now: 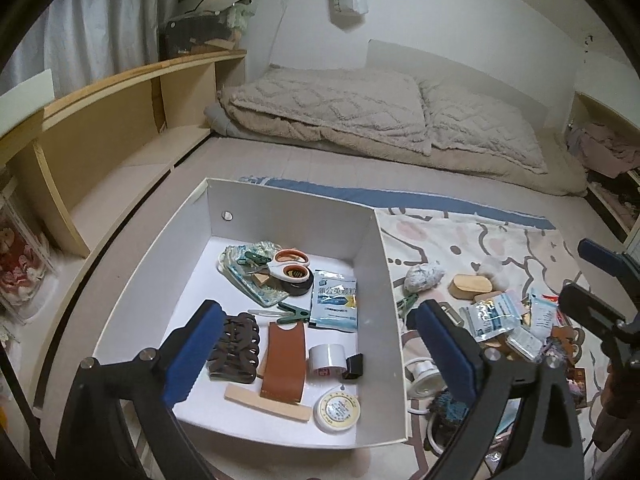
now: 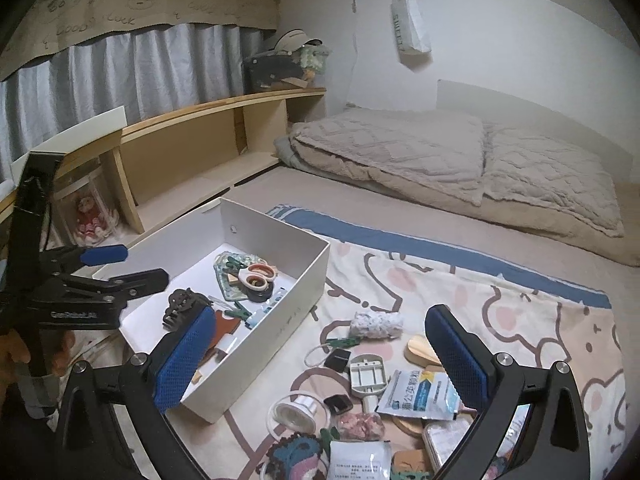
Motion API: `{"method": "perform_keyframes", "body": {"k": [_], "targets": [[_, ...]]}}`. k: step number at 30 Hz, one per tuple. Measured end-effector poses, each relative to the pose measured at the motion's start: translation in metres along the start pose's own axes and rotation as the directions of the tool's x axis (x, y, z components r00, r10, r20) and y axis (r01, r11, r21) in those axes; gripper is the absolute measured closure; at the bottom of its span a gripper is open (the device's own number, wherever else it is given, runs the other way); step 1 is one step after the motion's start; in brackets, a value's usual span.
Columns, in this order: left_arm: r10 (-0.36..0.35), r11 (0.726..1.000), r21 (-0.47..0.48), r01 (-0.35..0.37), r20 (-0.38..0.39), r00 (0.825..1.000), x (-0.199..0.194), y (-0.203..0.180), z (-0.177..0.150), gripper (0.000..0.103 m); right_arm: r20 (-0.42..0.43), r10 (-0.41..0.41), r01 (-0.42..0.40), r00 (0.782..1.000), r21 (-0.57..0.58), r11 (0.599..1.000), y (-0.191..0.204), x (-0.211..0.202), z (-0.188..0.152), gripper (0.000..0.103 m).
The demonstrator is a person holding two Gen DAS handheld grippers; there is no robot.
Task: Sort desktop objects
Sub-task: 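Withdraw both grippers from the box back toward the bed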
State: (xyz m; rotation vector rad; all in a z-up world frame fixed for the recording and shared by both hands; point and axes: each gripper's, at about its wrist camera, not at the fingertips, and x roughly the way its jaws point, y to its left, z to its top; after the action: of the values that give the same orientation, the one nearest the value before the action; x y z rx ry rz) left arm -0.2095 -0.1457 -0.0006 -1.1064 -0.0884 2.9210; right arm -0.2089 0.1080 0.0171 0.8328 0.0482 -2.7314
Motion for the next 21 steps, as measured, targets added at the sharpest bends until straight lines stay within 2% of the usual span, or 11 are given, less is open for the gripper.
{"method": "perform_keyframes", "body": {"k": [21], "targets": [[-0.055, 0.998, 0.028, 0.053, 0.075, 0.996, -0.044, -0.021, -0.008, 0.004, 0.049, -0.108, 0.105, 0.993, 0.063, 0.992, -0.023, -0.059, -0.024, 0.000]]}}
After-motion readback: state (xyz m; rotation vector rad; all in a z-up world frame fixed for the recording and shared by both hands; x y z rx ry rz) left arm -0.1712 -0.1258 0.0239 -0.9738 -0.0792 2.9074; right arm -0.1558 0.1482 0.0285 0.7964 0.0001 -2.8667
